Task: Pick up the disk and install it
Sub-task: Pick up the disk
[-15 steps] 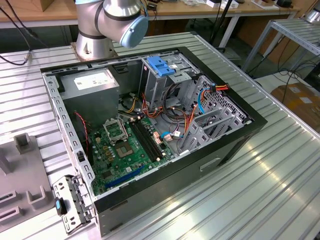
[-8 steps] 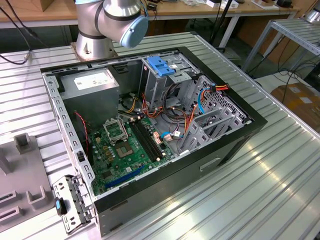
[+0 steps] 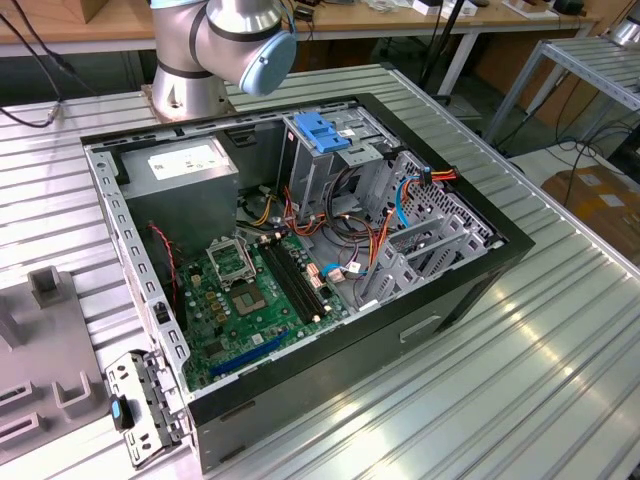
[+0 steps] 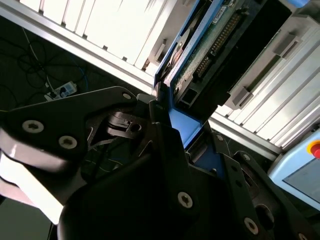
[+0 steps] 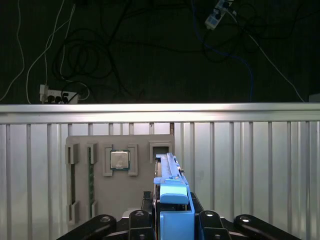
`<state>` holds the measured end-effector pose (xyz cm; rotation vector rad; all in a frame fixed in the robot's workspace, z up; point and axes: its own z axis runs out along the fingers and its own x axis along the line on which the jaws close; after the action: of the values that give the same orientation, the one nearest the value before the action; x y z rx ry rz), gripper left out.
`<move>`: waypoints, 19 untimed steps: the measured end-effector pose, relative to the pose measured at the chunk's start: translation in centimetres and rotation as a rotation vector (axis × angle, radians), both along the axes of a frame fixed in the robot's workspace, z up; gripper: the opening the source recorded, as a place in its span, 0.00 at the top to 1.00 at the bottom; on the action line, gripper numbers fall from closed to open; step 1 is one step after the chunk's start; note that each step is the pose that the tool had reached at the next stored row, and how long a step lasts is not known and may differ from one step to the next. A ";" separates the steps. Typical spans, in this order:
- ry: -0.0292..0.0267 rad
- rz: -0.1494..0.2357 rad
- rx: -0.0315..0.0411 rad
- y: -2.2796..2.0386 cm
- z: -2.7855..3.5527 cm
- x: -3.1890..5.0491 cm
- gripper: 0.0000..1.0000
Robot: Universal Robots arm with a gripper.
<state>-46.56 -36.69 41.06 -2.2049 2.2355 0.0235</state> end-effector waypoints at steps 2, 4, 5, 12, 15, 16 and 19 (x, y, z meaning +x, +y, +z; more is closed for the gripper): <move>0.0000 0.000 0.0000 0.00 0.08 0.00 0.63; 0.0000 0.000 0.0000 0.00 0.17 0.00 0.63; 0.0000 0.000 0.0000 0.00 0.20 0.00 0.63; 0.0000 0.000 0.0000 0.00 0.56 0.00 0.63; 0.0000 0.000 0.0000 0.00 0.87 0.00 0.63; 0.0000 0.000 0.0000 0.00 0.94 0.00 0.63; 0.0000 0.000 0.0000 0.00 1.13 0.00 0.63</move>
<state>-46.56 -36.69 42.19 -2.2049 2.2355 0.0235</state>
